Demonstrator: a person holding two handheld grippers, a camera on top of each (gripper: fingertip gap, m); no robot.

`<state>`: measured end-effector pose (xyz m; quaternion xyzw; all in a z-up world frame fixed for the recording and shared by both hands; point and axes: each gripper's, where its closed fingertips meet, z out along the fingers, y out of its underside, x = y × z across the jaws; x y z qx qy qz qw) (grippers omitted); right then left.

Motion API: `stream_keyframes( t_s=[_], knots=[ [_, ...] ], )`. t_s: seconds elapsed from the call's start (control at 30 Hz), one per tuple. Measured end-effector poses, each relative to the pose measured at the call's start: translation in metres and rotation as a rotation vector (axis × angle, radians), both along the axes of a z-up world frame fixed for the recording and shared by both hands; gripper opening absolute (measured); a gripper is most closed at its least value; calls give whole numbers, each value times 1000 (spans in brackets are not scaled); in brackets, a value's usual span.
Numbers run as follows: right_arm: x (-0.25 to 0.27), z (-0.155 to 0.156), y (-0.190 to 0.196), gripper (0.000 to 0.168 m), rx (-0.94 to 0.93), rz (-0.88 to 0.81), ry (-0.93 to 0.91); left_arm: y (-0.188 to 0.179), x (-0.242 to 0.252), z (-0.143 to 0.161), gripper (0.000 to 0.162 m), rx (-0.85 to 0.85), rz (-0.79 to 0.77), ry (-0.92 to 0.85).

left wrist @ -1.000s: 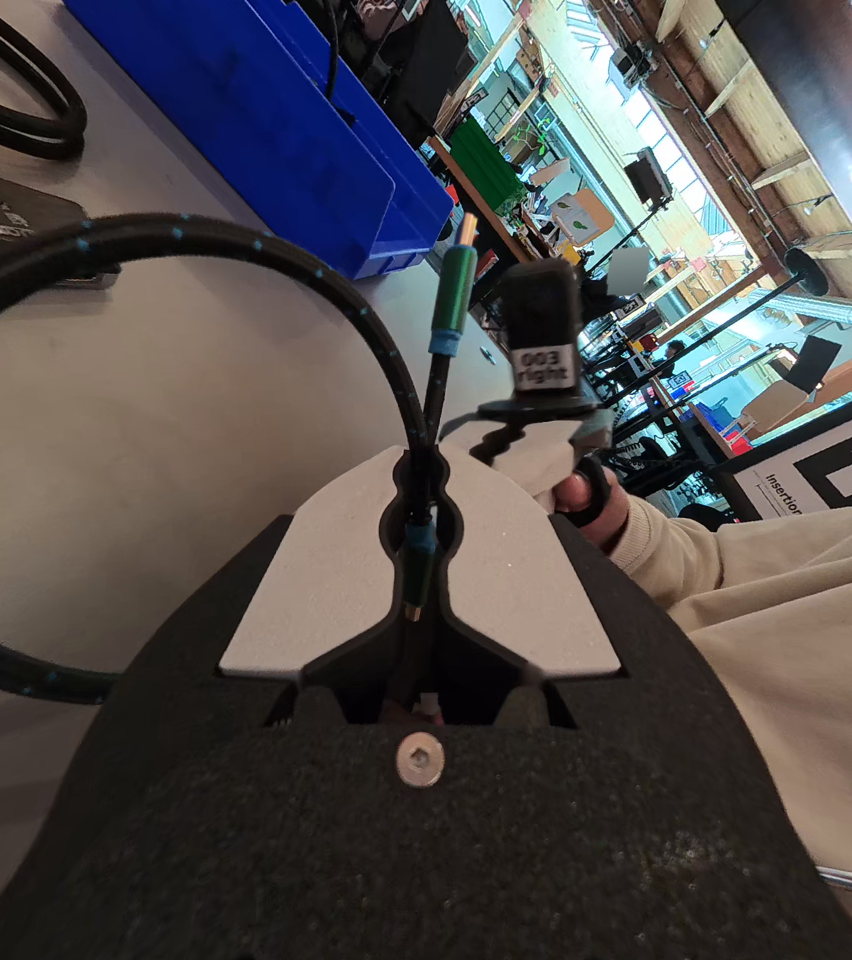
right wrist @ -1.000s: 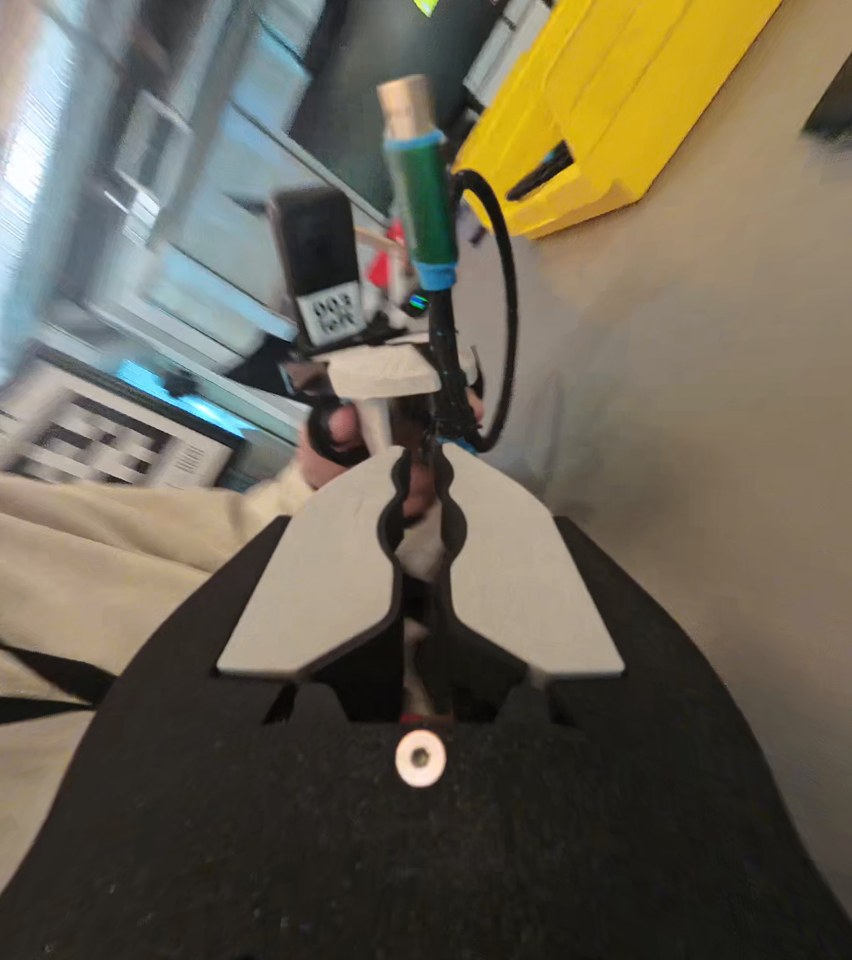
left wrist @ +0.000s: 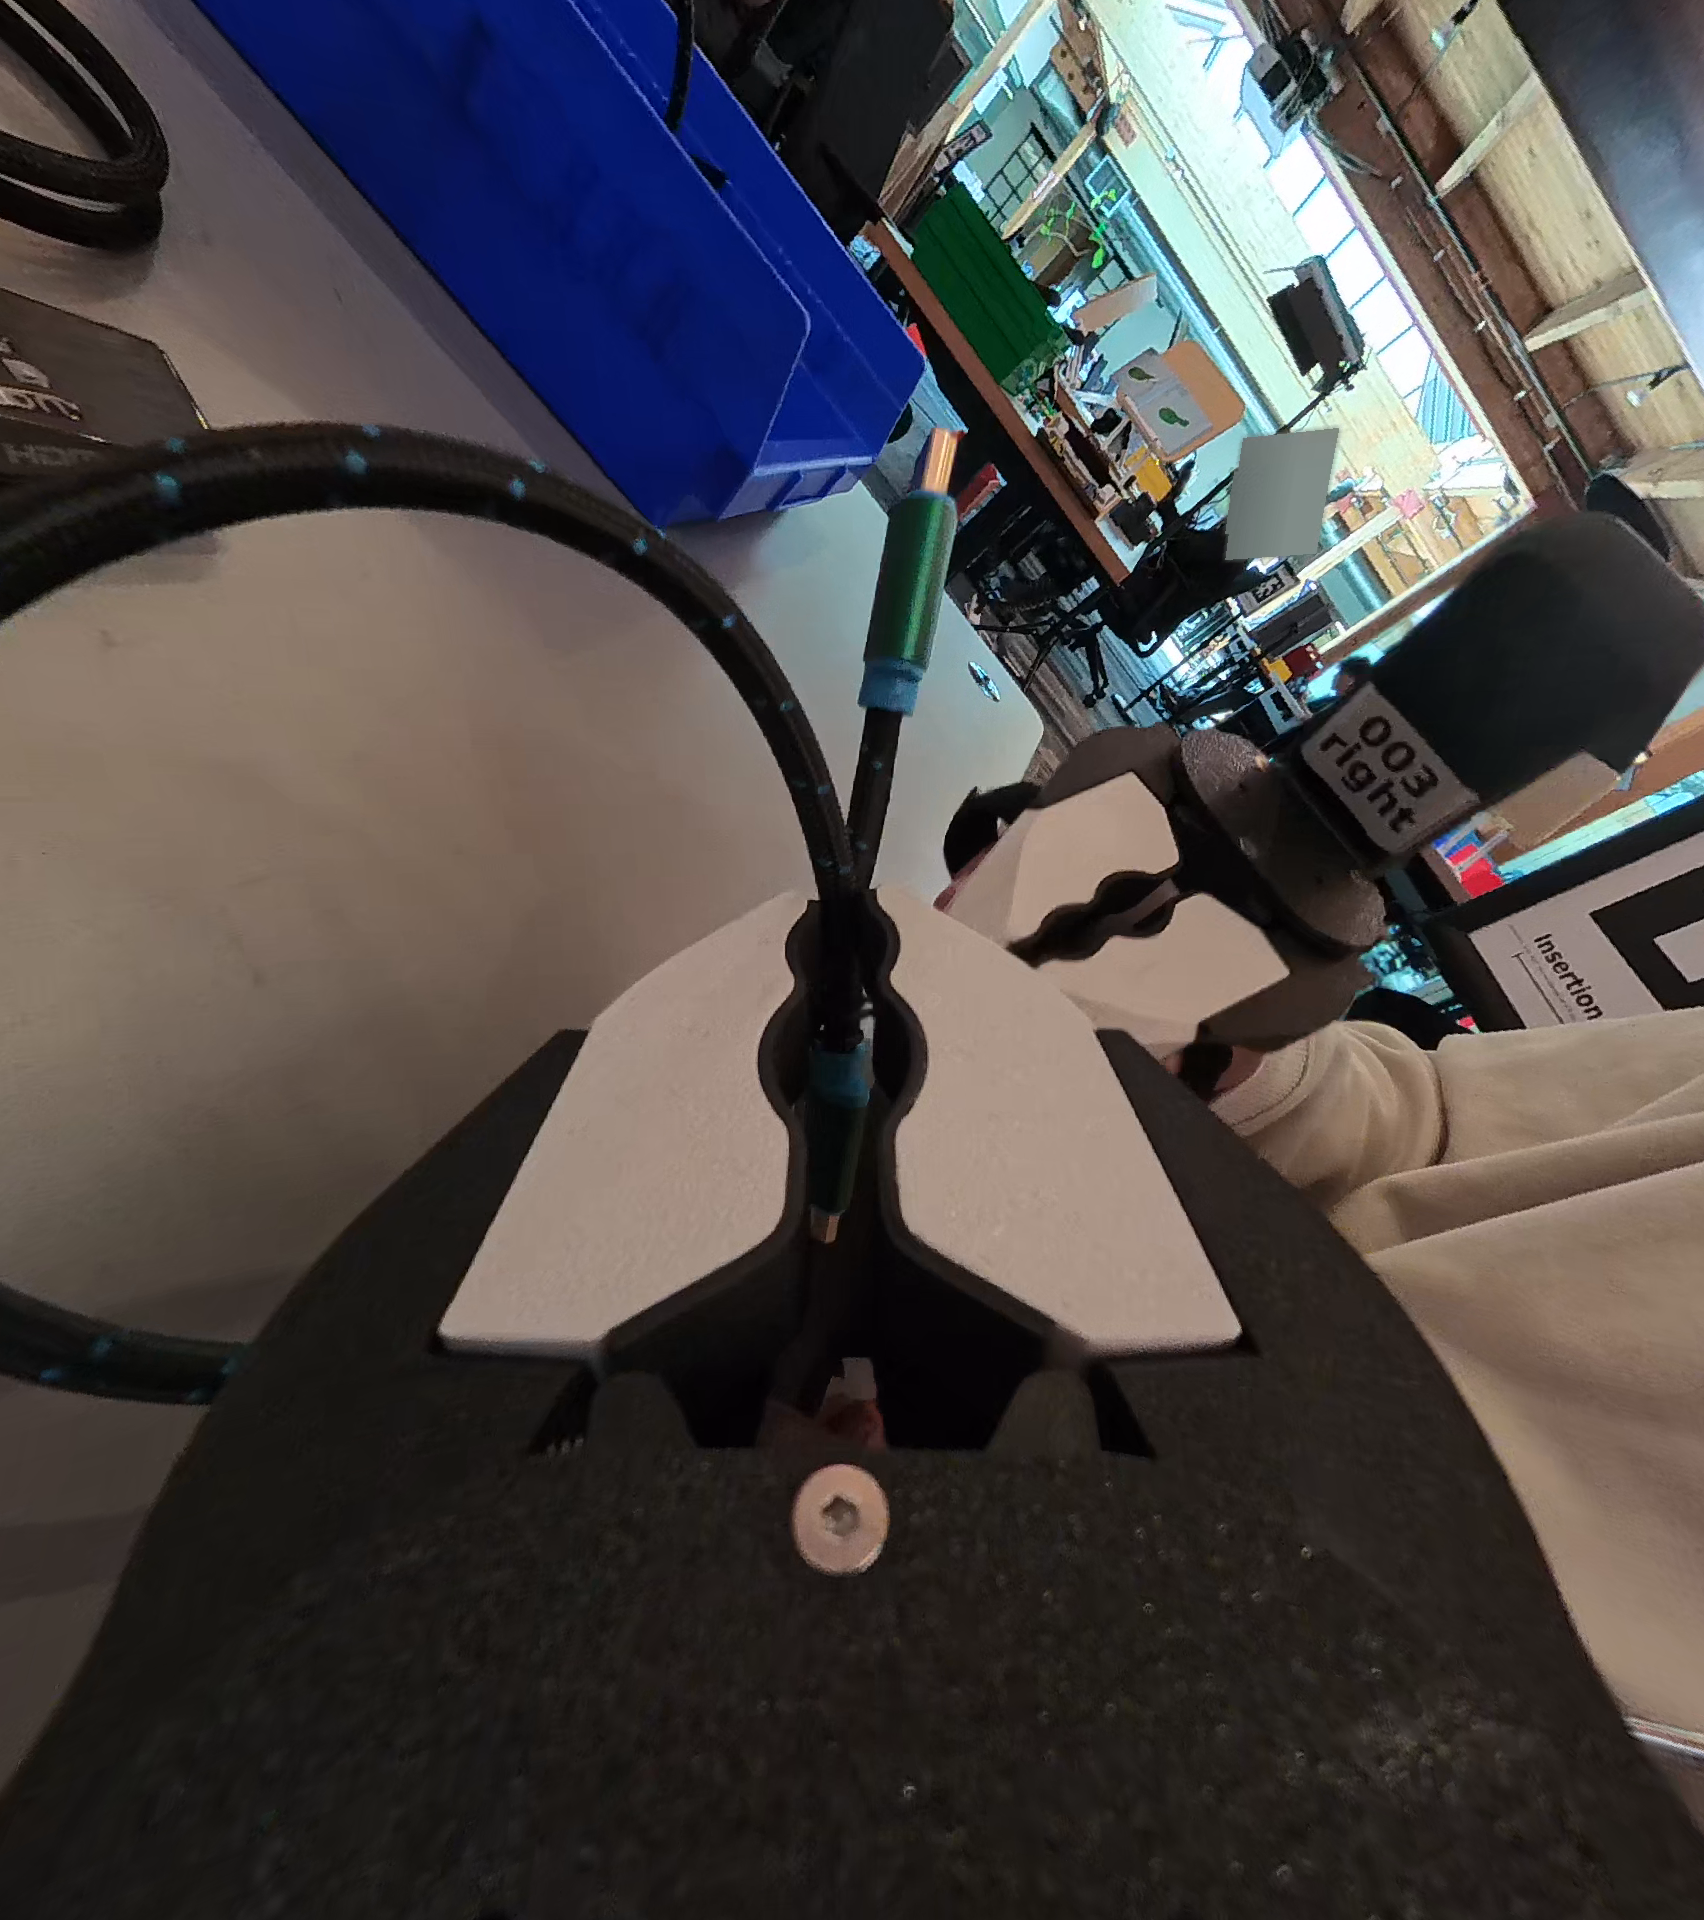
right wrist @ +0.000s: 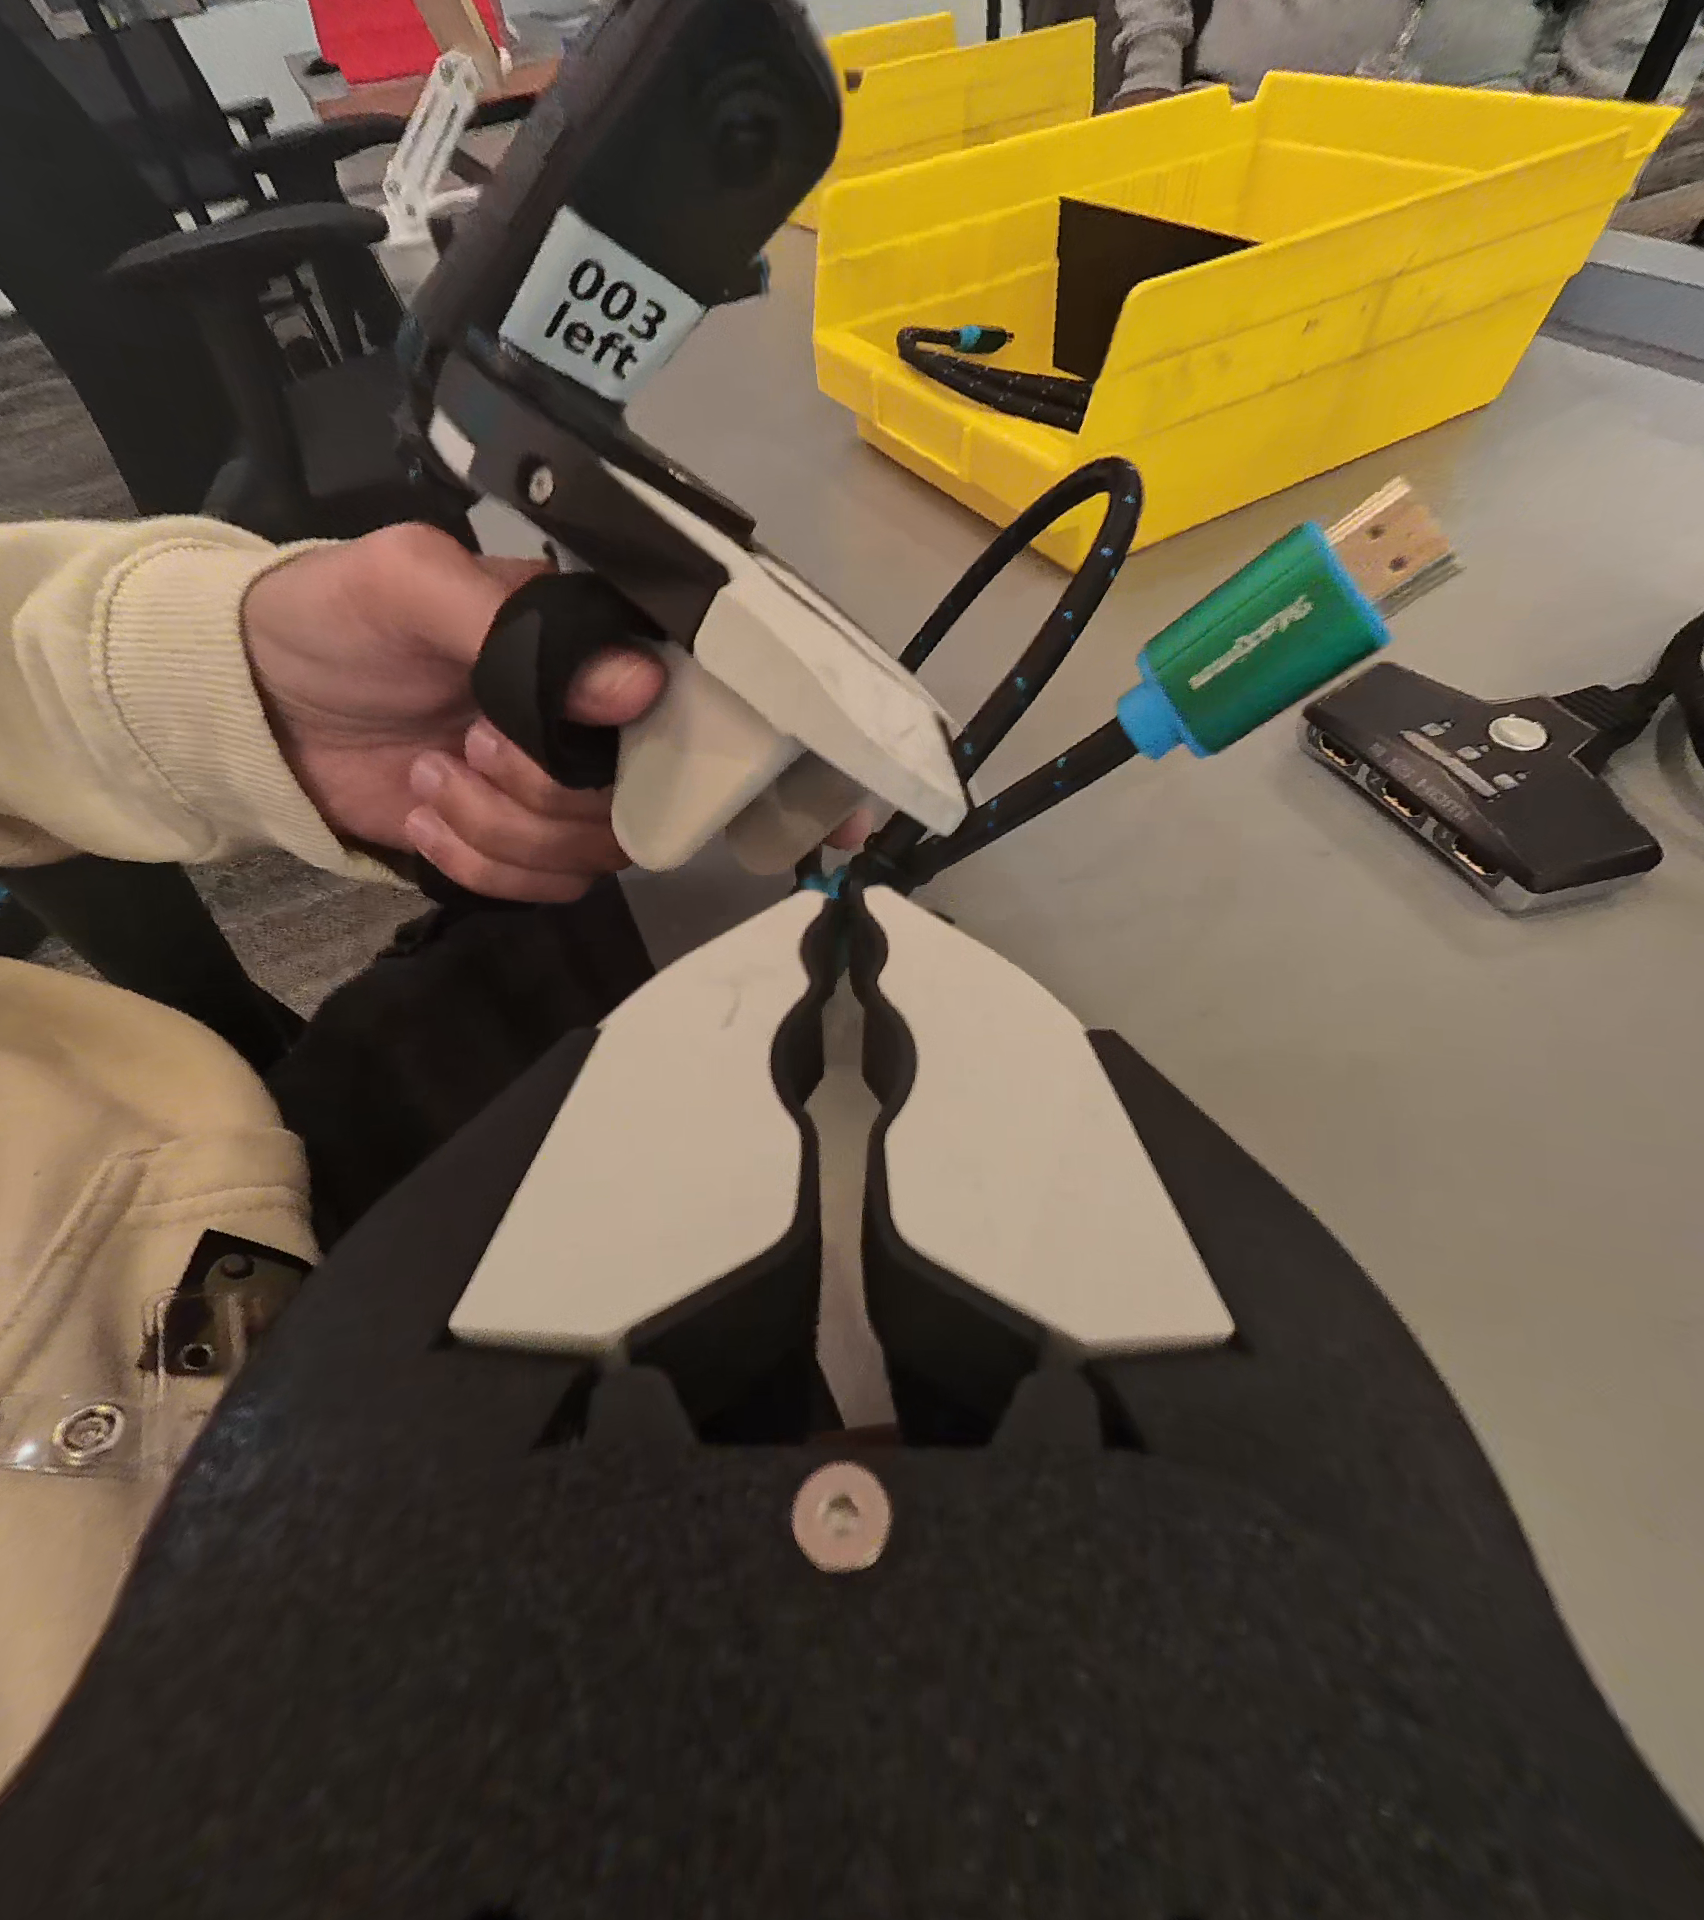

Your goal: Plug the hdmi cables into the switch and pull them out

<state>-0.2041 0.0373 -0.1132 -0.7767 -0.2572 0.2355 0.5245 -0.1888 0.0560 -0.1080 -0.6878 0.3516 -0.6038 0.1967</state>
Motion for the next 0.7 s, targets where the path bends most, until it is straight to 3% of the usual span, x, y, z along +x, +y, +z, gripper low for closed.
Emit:
stream_keyframes(
  t_s=[0.2, 0.43, 0.53, 0.7],
  knots=[
    [13, 13, 2, 0, -169, 10, 390, -12, 1, 6, 6, 22, -62, -28],
    [13, 2, 3, 0, -426, 55, 742, -15, 0, 11, 5, -121, -108, -87],
    [9, 2, -1, 0, -461, 95, 785, -13, -1, 15, 5, -110, -107, -100],
    [4, 8, -8, 0, -407, 132, 698, -3, -1, 7, 5, -95, -55, -60]
  ],
)
